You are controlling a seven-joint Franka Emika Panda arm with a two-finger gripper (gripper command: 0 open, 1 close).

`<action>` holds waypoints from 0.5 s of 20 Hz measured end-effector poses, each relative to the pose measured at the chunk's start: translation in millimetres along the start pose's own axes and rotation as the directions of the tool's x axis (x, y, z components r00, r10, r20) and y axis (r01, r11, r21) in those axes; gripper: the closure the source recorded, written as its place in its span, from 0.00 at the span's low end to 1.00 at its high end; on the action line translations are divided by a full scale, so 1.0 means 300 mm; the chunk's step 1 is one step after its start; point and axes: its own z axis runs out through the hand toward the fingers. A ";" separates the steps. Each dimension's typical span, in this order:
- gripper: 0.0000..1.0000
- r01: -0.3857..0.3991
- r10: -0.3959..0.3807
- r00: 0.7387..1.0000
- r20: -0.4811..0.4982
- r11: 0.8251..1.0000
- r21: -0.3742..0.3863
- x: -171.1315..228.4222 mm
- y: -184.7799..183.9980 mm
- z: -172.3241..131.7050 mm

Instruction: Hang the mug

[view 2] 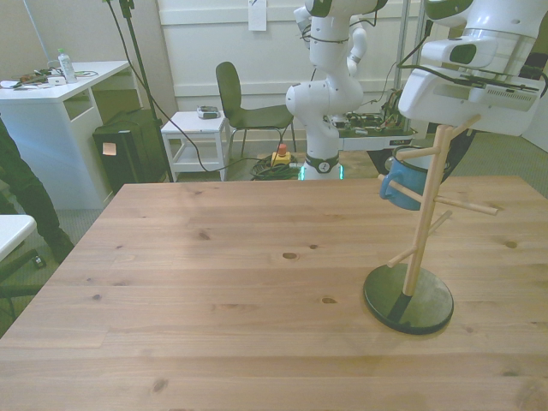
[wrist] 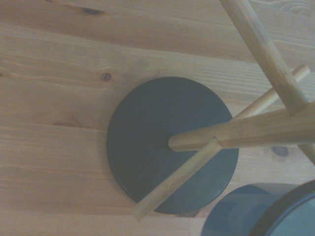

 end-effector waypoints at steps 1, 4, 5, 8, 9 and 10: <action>0.00 -0.002 0.002 1.000 0.001 1.000 -0.002 0.003 0.002 0.004; 0.00 -0.006 0.006 1.000 0.002 1.000 -0.006 0.006 0.011 0.011; 0.00 -0.007 0.007 1.000 0.002 1.000 -0.007 0.007 0.016 0.012; 0.00 -0.014 0.014 1.000 -0.007 1.000 0.003 0.004 0.045 0.008; 0.00 -0.018 0.018 1.000 -0.012 1.000 0.011 0.003 0.060 0.005; 0.00 -0.022 0.023 1.000 -0.015 1.000 0.016 0.001 0.079 0.003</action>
